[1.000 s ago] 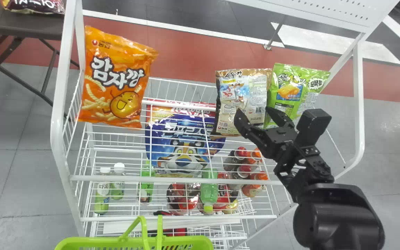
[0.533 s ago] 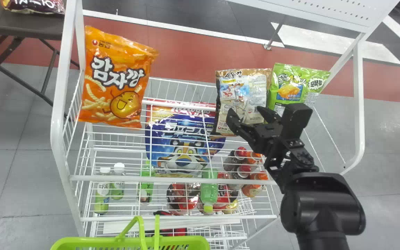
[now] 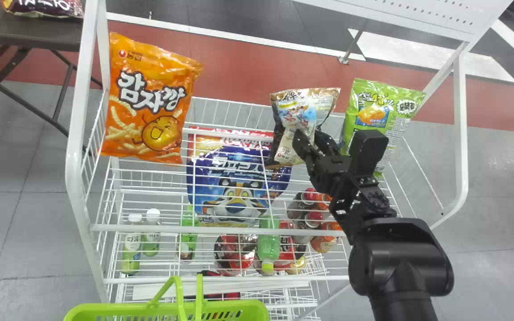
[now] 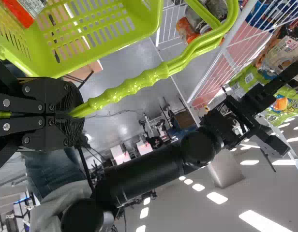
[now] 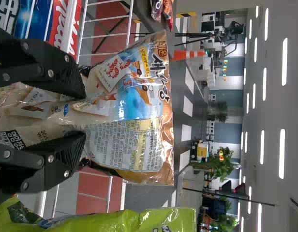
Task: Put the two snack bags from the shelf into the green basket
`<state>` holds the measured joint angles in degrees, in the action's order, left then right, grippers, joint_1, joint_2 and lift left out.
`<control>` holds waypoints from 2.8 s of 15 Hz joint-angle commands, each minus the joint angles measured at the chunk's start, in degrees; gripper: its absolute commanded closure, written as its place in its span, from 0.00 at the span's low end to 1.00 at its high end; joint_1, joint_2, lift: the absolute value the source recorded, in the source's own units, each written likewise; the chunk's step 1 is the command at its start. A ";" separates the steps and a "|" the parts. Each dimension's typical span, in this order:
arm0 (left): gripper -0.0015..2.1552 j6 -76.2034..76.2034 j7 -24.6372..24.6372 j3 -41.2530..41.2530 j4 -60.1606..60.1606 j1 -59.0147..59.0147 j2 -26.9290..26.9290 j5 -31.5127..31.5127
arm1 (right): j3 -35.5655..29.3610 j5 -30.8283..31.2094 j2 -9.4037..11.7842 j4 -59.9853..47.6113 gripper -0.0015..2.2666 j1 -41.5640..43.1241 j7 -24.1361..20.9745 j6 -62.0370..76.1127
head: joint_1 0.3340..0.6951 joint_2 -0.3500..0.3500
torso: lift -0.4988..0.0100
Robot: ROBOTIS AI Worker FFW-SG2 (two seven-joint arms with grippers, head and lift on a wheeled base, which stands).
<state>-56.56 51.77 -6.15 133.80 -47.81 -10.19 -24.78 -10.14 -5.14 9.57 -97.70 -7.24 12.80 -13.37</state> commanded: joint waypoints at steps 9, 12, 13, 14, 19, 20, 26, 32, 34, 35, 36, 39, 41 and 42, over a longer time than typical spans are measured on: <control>0.92 0.17 0.00 0.00 0.24 -0.26 0.09 0.00 | -1.64 -6.81 -0.43 -26.75 0.99 -15.97 -0.14 -10.15 | 1.00 0.00 | 0.96; 0.92 0.00 -0.53 0.09 -0.03 -0.26 0.09 -0.27 | -4.54 -11.03 -1.13 -39.76 0.99 -22.30 0.12 -33.17 | 1.00 0.00 | 0.96; 0.92 0.17 -0.53 0.09 -0.03 -0.26 0.26 -0.27 | -4.98 -11.20 -1.13 -42.75 0.99 -23.79 0.39 -39.68 | 1.00 0.00 | 0.96; 0.92 0.17 -0.44 0.09 -0.12 -0.26 0.35 -0.35 | -5.42 -11.73 -1.22 -44.68 0.99 -25.02 0.74 -44.42 | 1.00 0.00 | 0.96; 0.92 0.17 -0.62 0.00 -0.56 -0.26 0.53 -0.44 | -9.46 -17.18 -1.74 -53.38 0.99 -27.66 2.32 -76.42 | 1.00 0.00 | 0.96; 0.92 0.17 -0.71 -0.09 -0.56 -0.26 0.53 -0.53 | -9.81 -17.71 -1.74 -54.79 0.99 -27.92 2.58 -76.71 | 1.00 0.00 | 0.96; 0.92 0.35 -0.97 -0.70 -0.38 -0.26 0.61 -0.27 | -4.37 -19.47 -1.66 -56.99 0.99 -29.50 2.50 -76.71 | 1.00 0.00 | 0.96; 0.92 0.35 -0.71 -1.05 -0.29 -0.35 0.53 -0.18 | 12.16 -12.26 -0.25 -51.10 0.99 -30.29 -0.41 -76.71 | 1.00 0.00 | 0.96; 0.92 0.35 -0.53 -1.23 -0.12 -0.53 0.53 -0.18 | 16.55 -10.06 0.10 -48.37 0.99 -29.42 -1.11 -76.71 | 1.00 0.00 | 0.96; 0.92 0.35 -0.53 -1.40 -0.03 -0.61 0.53 -0.09 | 18.05 -9.53 0.19 -47.49 0.99 -28.98 -1.37 -76.71 | 1.00 0.00 | 0.96; 0.92 0.53 -0.44 -1.49 -0.03 -0.79 0.53 0.00 | 19.54 -8.39 0.37 -46.88 0.99 -28.71 -1.64 -76.71 | 1.00 0.00 | 0.96; 0.92 1.40 -0.27 -1.67 -0.03 -1.23 0.53 0.00 | 20.60 -8.13 0.81 -44.86 0.58 -27.57 -1.64 -76.71 | 1.00 0.00 | 0.96; 0.92 1.40 -0.27 -1.67 -0.03 -1.32 0.53 0.17 | 19.98 -8.57 1.24 -45.65 0.00 -27.48 -0.14 -76.71 | 1.00 0.00 | 0.96; 0.92 1.40 -0.27 -1.67 -0.03 -1.32 0.53 0.17 | 19.10 -8.65 1.24 -46.70 0.00 -27.75 0.83 -76.71 | 1.00 0.00 | 0.96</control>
<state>-55.18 51.51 -7.82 133.76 -49.08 -9.67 -24.66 9.94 -13.55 10.64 -143.24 -34.80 12.99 -88.91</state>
